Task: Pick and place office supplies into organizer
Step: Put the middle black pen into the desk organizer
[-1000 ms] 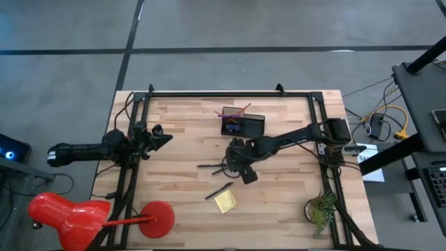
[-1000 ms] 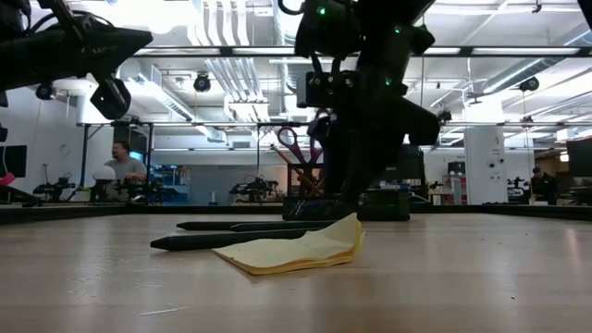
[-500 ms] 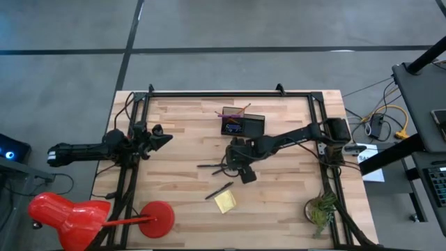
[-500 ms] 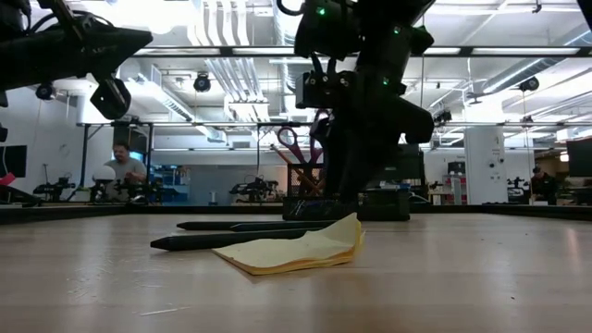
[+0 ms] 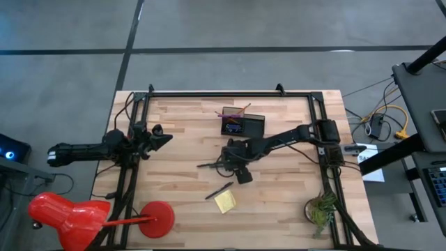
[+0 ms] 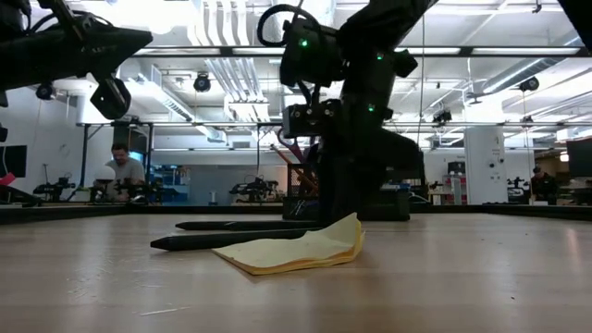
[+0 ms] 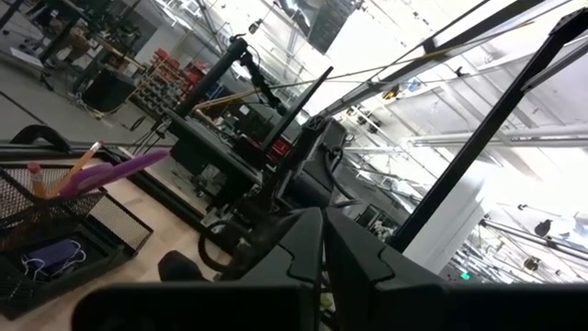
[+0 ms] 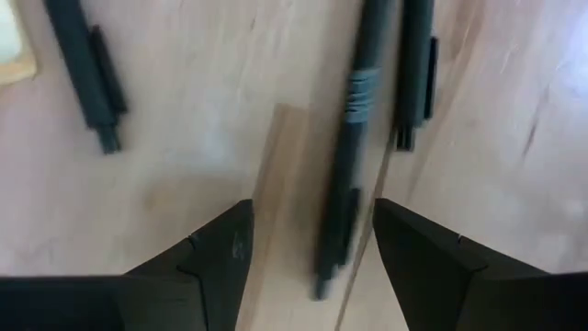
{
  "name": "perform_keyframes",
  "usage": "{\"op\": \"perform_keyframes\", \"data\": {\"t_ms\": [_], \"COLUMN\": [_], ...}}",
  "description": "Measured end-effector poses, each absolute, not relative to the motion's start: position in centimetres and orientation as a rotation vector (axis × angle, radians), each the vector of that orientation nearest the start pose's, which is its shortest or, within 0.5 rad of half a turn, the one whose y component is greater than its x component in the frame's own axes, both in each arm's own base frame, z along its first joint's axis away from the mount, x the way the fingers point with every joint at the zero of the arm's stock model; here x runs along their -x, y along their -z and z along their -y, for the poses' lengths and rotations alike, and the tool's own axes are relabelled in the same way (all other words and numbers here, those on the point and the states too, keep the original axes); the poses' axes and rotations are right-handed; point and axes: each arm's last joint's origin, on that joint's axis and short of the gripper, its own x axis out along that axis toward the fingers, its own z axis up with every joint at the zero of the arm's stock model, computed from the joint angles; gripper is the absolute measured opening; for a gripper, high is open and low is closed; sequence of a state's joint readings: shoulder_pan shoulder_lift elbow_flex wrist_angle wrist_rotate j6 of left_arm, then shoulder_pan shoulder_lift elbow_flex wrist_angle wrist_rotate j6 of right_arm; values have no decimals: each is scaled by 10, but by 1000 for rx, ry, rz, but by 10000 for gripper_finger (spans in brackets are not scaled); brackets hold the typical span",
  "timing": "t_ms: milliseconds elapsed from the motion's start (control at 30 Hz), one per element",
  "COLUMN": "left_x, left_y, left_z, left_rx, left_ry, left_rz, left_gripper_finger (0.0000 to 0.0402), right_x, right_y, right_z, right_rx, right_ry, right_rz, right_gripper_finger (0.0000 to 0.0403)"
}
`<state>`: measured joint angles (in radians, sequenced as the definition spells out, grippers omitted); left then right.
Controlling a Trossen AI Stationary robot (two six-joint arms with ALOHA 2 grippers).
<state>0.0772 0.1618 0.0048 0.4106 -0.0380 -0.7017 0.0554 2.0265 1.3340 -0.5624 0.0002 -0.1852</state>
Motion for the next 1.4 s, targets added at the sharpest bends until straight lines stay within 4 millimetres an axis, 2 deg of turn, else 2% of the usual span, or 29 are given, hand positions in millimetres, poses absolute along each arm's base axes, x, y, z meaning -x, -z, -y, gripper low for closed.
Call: {"op": "perform_keyframes", "data": {"t_ms": [167,300,767,900,1033,1200,1300,1400], "left_x": [-104,-104,-104,-104,-104,-104,-104,-104], "left_y": [-191,-191,-192,-192,-192,-191,-191,-191], "left_z": [-9,-9,-9,-9,-9,-9,-9,-9], "left_rx": [692,692,692,692,692,691,691,691], "left_ry": [-20,-20,-20,-19,-20,-20,-21,-21], "left_rz": [285,285,287,287,287,285,285,284], "left_gripper_finger": [0,0,0,0,0,0,0,0], "right_x": [-394,-393,-395,-394,-391,-386,-388,-380], "right_y": [-137,-131,-120,-120,-124,-148,-176,-208], "right_z": [-13,-5,-4,-4,-5,-8,-6,-1], "right_rx": [200,143,202,223,222,334,455,575], "right_ry": [-157,-134,-198,-198,-218,-184,-63,72], "right_rz": [-1244,-1276,-1292,-1299,-1363,-1419,-1444,-1517], "right_gripper_finger": [214,199,60,35,27,22,21,21]}}
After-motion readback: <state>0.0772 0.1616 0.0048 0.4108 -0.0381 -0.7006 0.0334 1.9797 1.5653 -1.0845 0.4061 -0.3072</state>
